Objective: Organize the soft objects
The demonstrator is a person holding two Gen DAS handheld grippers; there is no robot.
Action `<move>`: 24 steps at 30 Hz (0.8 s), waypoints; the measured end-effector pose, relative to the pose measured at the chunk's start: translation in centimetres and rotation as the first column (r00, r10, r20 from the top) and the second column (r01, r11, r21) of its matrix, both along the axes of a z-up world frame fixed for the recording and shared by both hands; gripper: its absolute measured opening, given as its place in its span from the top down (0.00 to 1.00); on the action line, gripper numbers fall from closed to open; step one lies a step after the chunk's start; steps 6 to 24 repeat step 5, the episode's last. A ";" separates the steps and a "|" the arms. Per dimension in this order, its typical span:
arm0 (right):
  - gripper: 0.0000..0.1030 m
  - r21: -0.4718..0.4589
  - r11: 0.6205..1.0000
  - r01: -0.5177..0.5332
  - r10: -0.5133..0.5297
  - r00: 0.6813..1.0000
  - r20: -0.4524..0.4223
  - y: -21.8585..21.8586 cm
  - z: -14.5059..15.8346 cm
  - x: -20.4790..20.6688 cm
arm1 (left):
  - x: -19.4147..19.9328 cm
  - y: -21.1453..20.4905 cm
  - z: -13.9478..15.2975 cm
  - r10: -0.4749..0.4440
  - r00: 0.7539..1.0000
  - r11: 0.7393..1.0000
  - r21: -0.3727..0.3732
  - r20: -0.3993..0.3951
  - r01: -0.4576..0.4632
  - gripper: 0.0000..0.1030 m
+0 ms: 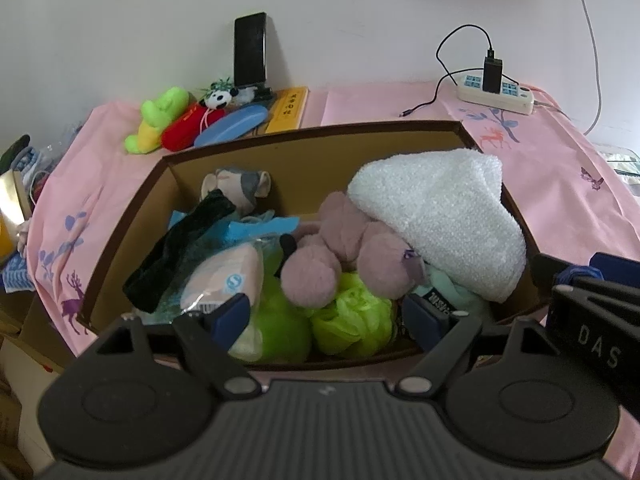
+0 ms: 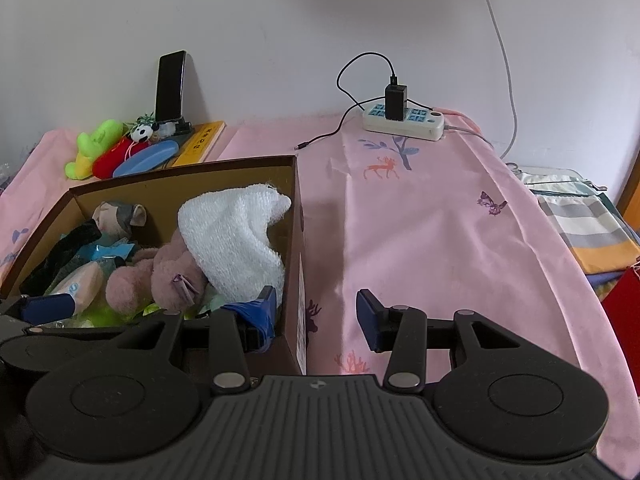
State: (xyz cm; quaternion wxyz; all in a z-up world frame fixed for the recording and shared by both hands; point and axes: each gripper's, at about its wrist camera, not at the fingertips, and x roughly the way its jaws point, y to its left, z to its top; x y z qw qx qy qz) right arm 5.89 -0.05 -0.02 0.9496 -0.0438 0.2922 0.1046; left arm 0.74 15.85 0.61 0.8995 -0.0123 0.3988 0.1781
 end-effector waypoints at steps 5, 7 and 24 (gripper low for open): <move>0.73 0.005 1.000 -0.004 0.004 1.000 0.004 0.0 0.0 -0.1 | 0.0 0.1 -0.1 -0.006 1.000 1.000 -0.007 0.006 0.006 0.18; 0.73 0.005 1.000 -0.004 0.004 1.000 0.004 0.0 0.0 -0.1 | 0.0 0.1 -0.1 -0.006 1.000 1.000 -0.007 0.006 0.006 0.18; 0.73 0.005 1.000 -0.004 0.004 1.000 0.004 0.0 0.0 -0.1 | 0.0 0.1 -0.1 -0.006 1.000 1.000 -0.007 0.006 0.006 0.18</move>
